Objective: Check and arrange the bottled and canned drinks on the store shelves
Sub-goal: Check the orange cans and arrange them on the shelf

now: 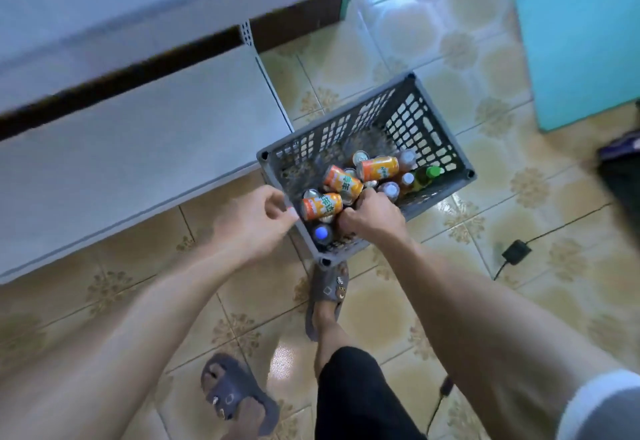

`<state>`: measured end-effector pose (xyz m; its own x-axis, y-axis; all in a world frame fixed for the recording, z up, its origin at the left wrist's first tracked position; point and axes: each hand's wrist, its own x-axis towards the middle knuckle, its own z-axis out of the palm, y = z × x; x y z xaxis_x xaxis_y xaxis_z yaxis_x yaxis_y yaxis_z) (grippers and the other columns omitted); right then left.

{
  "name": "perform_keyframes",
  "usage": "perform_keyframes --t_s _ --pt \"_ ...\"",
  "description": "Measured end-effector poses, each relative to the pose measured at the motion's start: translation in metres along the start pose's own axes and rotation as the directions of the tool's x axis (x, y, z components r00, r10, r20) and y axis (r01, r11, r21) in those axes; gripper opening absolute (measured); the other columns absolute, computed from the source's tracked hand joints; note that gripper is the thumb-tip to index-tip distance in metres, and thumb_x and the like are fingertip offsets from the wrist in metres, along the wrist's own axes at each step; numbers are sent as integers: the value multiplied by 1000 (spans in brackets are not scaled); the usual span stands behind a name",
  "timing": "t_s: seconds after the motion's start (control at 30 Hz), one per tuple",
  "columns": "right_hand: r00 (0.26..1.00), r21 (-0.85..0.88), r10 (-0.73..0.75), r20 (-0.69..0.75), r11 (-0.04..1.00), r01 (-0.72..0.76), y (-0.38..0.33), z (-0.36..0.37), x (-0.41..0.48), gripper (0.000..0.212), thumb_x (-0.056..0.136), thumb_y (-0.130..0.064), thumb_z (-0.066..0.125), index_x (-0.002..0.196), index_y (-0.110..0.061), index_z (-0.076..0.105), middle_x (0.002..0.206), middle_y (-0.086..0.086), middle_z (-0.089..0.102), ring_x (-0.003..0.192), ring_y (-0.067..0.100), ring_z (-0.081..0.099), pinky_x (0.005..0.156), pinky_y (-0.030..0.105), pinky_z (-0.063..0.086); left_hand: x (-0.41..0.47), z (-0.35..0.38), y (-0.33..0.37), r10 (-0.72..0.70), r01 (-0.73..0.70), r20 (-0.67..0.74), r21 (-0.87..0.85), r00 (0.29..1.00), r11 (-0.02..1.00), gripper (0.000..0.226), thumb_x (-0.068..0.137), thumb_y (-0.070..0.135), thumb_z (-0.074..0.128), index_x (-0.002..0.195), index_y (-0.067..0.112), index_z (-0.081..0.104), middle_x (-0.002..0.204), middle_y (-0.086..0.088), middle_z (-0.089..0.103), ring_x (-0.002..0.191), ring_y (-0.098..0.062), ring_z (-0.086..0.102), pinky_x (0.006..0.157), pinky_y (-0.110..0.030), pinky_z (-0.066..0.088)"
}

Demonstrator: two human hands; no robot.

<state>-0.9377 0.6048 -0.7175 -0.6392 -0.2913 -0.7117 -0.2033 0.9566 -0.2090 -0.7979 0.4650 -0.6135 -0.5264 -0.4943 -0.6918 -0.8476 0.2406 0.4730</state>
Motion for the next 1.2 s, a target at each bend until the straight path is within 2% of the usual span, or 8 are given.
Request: perform_keyframes --t_s 0.1,0.2,0.4,0.53,0.73,0.87,1.0,1.2 --pt "996 -14 -73 -49 997 72 -40 -32 -82 30 93 -33 58 115 -14 52 113 8 62 107 32 62 87 40 50 -82 -61 -5 95 -91 -65 57 993 994 40 96 39 60 134 26 53 99 15 58 102 -13 58 81 -26 46" --pt "974 -28 -200 -107 980 198 -100 -51 -171 37 95 -36 54 124 -13 55 123 11 63 111 33 61 87 39 47 -174 -126 -35 156 -143 -158 91 975 986 41 96 43 57 135 30 53 104 16 57 109 -14 59 90 -29 45" --pt "864 -2 -486 -132 872 490 -248 -45 -327 53 98 -39 54 146 -18 47 142 8 57 123 29 58 97 32 44 -318 -232 -144 101 -99 -439 27 893 995 43 96 46 56 136 31 52 107 20 57 99 -9 60 90 -31 49" --pt "758 22 -647 -86 759 650 -337 -14 -399 51 99 -35 57 145 -16 48 143 7 54 119 25 59 90 27 44 -373 -269 -214 37 -59 -585 -18 810 998 49 97 50 53 142 32 45 132 18 53 103 -4 55 87 -25 45" --pt "661 -119 -750 7 656 746 -440 29 -448 51 95 -45 58 142 -26 49 143 0 54 127 23 56 105 36 45 -389 -315 -284 -119 -12 -636 -198 763 980 50 96 51 53 141 33 44 128 18 52 104 -5 55 94 -26 47" --pt "632 -152 -771 78 617 772 -509 62 -449 52 96 -44 58 143 -24 48 143 0 54 126 22 56 100 32 43 -379 -352 -329 -218 39 -638 -282 739 959 51 95 52 54 141 31 45 118 19 51 106 -7 57 92 -28 49" --pt "599 -117 -789 134 588 801 -585 104 -432 56 95 -43 60 145 -22 45 145 1 52 125 22 56 95 31 43 -361 -400 -373 -291 111 -639 -307 712 945 51 97 51 52 142 30 44 123 17 52 110 -9 56 89 -26 49" --pt "635 -40 -771 48 633 773 -673 139 -406 87 82 -56 76 151 -19 35 146 9 45 132 31 49 99 42 45 -330 -454 -412 -355 170 -608 -341 710 924 47 96 50 53 140 33 48 121 17 54 106 -10 58 87 -24 46"
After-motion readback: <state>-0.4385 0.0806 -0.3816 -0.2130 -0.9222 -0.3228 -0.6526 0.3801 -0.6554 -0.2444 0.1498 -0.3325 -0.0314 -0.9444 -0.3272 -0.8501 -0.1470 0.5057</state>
